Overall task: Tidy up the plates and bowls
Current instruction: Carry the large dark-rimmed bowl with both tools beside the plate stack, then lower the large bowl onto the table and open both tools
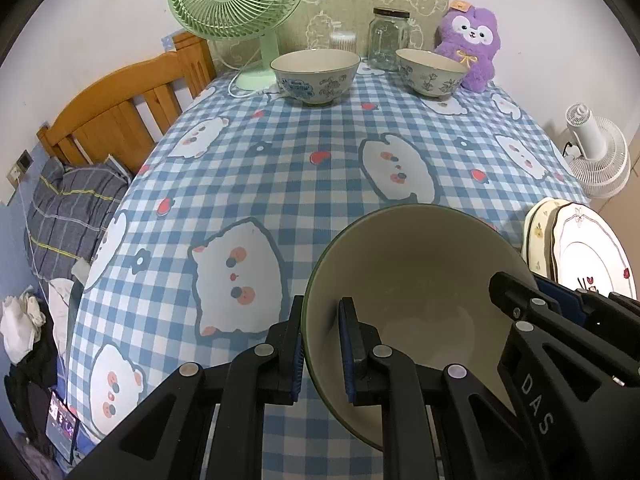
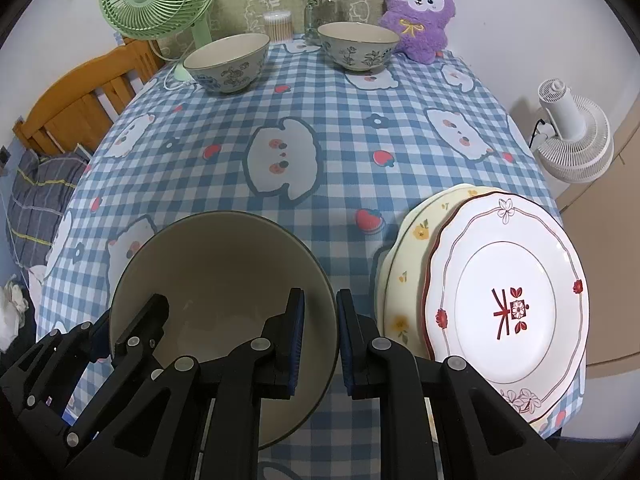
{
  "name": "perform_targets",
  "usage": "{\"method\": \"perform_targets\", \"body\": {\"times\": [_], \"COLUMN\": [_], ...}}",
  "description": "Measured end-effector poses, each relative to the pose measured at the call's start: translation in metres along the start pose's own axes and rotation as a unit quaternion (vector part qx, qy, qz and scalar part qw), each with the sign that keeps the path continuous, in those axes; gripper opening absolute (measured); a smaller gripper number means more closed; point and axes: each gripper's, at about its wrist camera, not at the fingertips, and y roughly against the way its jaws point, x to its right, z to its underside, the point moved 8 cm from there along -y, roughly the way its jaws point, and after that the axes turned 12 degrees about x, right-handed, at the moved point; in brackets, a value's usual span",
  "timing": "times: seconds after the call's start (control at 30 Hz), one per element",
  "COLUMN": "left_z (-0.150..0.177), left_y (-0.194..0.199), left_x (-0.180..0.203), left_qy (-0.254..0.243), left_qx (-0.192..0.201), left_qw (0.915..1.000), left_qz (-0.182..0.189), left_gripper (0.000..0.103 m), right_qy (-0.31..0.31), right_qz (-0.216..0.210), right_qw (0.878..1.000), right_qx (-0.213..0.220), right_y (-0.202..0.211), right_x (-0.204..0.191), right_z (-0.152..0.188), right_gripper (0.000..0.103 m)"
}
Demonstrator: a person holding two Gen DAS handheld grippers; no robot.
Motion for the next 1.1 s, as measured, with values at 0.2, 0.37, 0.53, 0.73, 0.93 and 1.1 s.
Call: {"method": "perform_targets", "body": {"times": [0.2,0.37,0.53,0.73,0.93,1.1], "left_z": [0.001,-0.001,-0.008,-0.018,-0.037,-0.053], "left_y": [0.0,-0.001,0.003,0.008,0.02,0.031], "left_x": [0.003,0.008,0.008,0.002,0.0,-0.001], "left_qy": [0.006,0.006,0.009,0.016,0.02,0.025], "left_qx": [-0.005,-0.01,-0.005,-0.002,0.013,0.026], "left_qw": [0.9999,0.9997,0.9998,0.9998,0.9997,0.9993], "left_qz": [0.01,0.019,0.018,0.012,0.002,-0.005], "left_gripper": [0.024,0.044,0.061,0.077,0.081,0.081], "right_qy": [0.0,-0.003,0.006,-0.002,-0.003,0.002], "right_qz": [-0.018,-0.015,-0.006,-0.014,-0.022,-0.026], "right_qw": [1.0,1.0,1.0,1.0,0.999,0.999], "right_qx": [-0.011,-0.01,0.002,0.007,0.027,0.046], "right_y": [-0.001,-0.001,0.003,0.012,0.029,0.045], "right_x": [0.0,0.001,0.002,0.003,0.003,0.004], "right_z": [-0.001,-0.005,-0.013,-0.026,-0.043,-0.061], "right_gripper": [0.022,0.079,0.082,0.081,0.081,0.081]}}
